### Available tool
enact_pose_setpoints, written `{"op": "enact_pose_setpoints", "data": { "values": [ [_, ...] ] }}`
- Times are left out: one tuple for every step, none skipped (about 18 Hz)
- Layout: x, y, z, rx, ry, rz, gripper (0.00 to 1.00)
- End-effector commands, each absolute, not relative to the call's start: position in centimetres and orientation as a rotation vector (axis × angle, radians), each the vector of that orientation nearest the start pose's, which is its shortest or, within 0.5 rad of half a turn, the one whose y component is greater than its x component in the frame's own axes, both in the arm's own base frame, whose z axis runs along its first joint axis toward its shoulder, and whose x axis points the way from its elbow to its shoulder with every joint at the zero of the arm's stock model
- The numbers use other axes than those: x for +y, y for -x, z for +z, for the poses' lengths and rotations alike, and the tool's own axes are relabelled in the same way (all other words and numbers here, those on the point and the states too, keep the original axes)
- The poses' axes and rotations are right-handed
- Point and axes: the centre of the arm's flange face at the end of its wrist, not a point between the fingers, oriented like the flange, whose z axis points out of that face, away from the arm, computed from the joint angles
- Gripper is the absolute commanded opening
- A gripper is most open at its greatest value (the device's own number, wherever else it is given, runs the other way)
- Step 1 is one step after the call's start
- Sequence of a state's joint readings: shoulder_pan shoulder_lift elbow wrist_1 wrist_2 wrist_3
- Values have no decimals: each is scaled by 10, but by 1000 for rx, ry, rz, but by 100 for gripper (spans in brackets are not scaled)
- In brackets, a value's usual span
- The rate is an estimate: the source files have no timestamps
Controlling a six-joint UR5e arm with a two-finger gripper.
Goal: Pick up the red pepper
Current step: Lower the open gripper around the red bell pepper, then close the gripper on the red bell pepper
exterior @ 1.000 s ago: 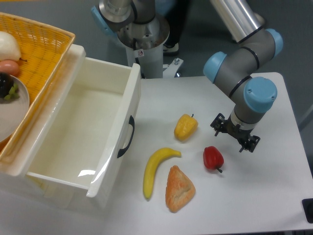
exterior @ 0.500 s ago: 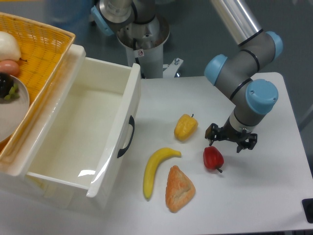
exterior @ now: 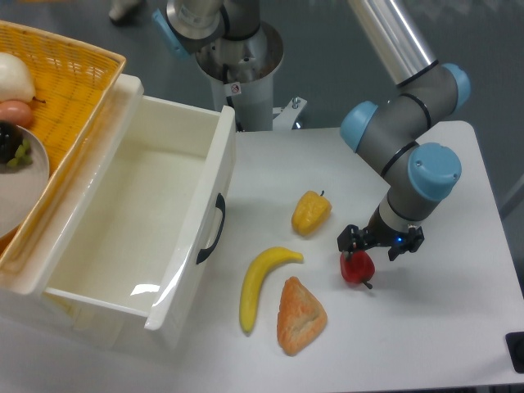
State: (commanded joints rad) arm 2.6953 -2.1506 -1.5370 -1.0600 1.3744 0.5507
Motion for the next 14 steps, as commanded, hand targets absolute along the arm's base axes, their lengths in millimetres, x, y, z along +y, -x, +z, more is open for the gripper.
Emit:
{"op": "enact_pose_setpoints", "data": {
  "values": [
    [425, 534, 211, -860, 2883, -235, 100],
    [426, 534, 210, -858, 2883, -233, 100],
    [427, 533, 209, -853, 2884, -233, 100],
    [427, 534, 207, -854, 2886, -233, 100],
    [427, 534, 206, -854, 2887, -232, 100],
    [427, 533, 206, -851, 2887, -228, 100],
    [428, 532, 204, -848, 2886, -227, 100],
    [428, 532, 203, -849, 2888, -225, 99],
    [428, 532, 202, -847, 2890, -225, 98],
    [427, 531, 199, -847, 2894, -229, 97],
    [427, 531, 197, -848, 2896, -230, 96],
    [427, 531, 196, -848, 2898, -230, 96],
    [427, 530, 193, -849, 2908, -228, 95],
    [427, 530, 191, -849, 2916, -224, 93]
  ]
}}
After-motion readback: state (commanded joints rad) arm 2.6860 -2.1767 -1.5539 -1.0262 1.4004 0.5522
